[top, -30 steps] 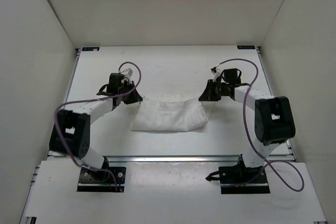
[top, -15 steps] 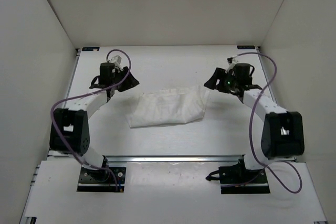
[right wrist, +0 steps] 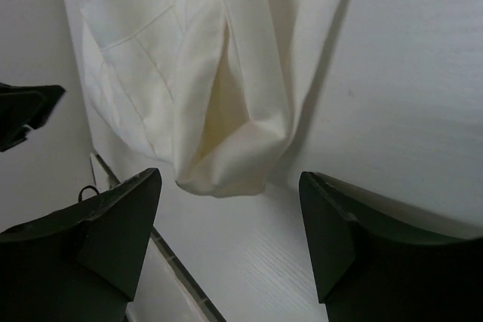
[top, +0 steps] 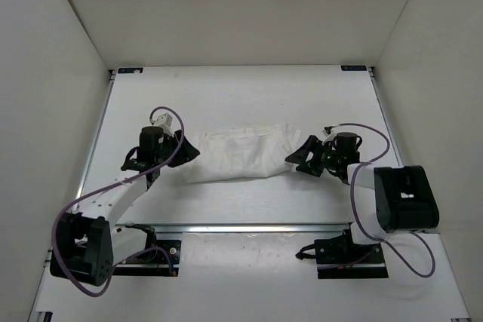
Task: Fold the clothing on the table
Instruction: Fold the skirt
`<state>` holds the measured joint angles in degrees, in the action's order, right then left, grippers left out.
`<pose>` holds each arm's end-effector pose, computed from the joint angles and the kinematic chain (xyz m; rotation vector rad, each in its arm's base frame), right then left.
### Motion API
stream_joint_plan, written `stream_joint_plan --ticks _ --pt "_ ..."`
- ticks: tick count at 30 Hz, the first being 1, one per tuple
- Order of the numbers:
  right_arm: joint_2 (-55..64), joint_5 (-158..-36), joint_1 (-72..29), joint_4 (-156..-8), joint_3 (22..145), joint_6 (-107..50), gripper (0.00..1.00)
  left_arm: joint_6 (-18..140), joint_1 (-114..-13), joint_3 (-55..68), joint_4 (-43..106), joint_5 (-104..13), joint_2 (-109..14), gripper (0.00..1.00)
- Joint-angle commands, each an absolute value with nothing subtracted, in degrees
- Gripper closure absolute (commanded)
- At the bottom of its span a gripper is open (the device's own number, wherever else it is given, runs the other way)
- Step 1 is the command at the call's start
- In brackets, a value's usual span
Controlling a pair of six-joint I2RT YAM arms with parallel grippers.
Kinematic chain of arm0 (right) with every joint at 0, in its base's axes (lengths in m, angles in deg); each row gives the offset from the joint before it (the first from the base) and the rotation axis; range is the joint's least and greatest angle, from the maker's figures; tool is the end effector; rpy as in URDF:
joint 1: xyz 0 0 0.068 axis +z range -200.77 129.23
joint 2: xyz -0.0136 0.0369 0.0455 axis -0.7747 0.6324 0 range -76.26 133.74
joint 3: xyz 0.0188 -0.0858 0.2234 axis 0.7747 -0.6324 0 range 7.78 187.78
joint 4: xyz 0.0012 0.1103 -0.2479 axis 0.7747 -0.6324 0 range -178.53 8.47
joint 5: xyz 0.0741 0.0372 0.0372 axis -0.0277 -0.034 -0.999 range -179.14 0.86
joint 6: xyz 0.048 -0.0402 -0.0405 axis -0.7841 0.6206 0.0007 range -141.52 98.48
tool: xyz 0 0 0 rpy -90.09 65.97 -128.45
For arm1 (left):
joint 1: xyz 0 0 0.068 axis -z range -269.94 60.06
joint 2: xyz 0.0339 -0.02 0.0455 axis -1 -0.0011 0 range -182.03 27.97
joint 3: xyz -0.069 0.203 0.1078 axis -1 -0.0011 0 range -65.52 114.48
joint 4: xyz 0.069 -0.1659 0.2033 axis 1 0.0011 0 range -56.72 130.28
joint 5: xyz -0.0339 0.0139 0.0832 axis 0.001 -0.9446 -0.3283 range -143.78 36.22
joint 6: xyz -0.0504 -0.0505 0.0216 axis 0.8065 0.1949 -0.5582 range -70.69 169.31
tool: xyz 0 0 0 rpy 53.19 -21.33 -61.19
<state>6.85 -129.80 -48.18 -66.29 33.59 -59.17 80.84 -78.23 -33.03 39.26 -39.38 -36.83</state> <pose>0.2690 0.0531 0.0778 0.3365 2.3424 1.1693 0.2668 -0.0711 0.1522 -0.2574 2.2906 -0.6810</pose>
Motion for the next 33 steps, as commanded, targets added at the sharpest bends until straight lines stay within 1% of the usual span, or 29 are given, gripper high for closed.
stream_joint_plan --ticks 1,4,6,7,8,9,10,11,12,13,17,21,26,28,29,30,31,32,33 --pt "11.4 -136.5 -48.1 -49.8 32.5 -65.8 0.29 81.9 -77.2 -36.2 38.3 -40.6 -35.5 0.42" --pt "14.5 -137.7 -47.6 -45.4 31.3 -68.5 0.29 82.6 -76.5 -38.4 36.7 -41.2 -36.6 0.42" --pt "15.8 -136.1 -47.1 -46.2 31.9 -68.0 0.32 82.5 -76.4 -38.5 36.9 -41.6 -37.6 0.42" --pt "15.9 -135.9 -46.5 -47.4 32.2 -67.7 0.37 82.5 -76.2 -38.6 37.1 -41.6 -38.0 0.43" --pt "16.5 -136.1 -46.4 -47.9 32.9 -67.3 0.47 82.5 -76.2 -38.9 36.7 -41.2 -38.2 0.42" --pt "16.8 -135.7 -46.0 -48.1 32.8 -67.1 0.61 82.4 -76.5 -39.1 37.1 -41.6 -38.5 0.42" --pt "17.4 -135.5 -45.9 -48.3 33.3 -66.9 0.68 82.6 -76.1 -39.3 36.4 -42.1 -38.7 0.42" --pt "17.8 -135.2 -45.9 -48.2 33.4 -67.1 0.78 82.8 -76.4 -39.8 36.4 -42.3 -38.5 0.42" --pt "17.8 -135.6 -45.8 -48.4 33.5 -67.1 0.94 83.1 -76.1 -40.2 36.5 -42.6 -38.3 0.42" --pt "18.0 -135.5 -45.5 -48.7 33.6 -67.1 1.00 83.2 -75.8 -40.4 36.6 -42.8 -38.4 0.42" --pt "16.4 -132.7 -46.0 -53.2 34.2 -65.0 1.00 82.5 -75.6 -40.2 38.3 -43.9 -38.9 0.42" --pt "12.9 -130.4 -46.4 -60.2 36.3 -61.0 1.00 81.7 -75.2 -39.3 39.1 -44.0 -42.9 0.43" --pt "10.5 -129.7 -46.8 -62.9 37.7 -59.1 1.00 81.5 -72.9 -38.5 38.1 -42.7 -49.1 0.43" --pt "10.1 -129.6 -47.6 -63.5 37.8 -58.9 1.00 81.4 -72.3 -36.1 37.6 -42.2 -51.6 0.56" --pt "9.8 -129.2 -48.0 -63.8 38.1 -58.9 1.00 80.9 -72.1 -35.3 37.8 -41.8 -53.1 0.72" --pt "10.0 -129.3 -48.6 -64.4 38.8 -58.7 1.00 80.0 -72.1 -32.3 38.3 -41.7 -55.4 0.78" --pt "9.6 -129.0 -49.6 -65.4 40.1 -58.3 1.00 79.7 -71.7 -30.7 38.6 -41.6 -57.3 0.89" --pt "10.4 -128.6 -50.2 -66.4 40.8 -58.0 1.00 79.3 -71.5 -26.5 39.4 -41.4 -60.0 0.96" --pt "10.3 -128.4 -50.7 -69.0 43.4 -57.2 1.00 78.9 -71.5 -21.9 40.2 -41.2 -63.6 0.99"
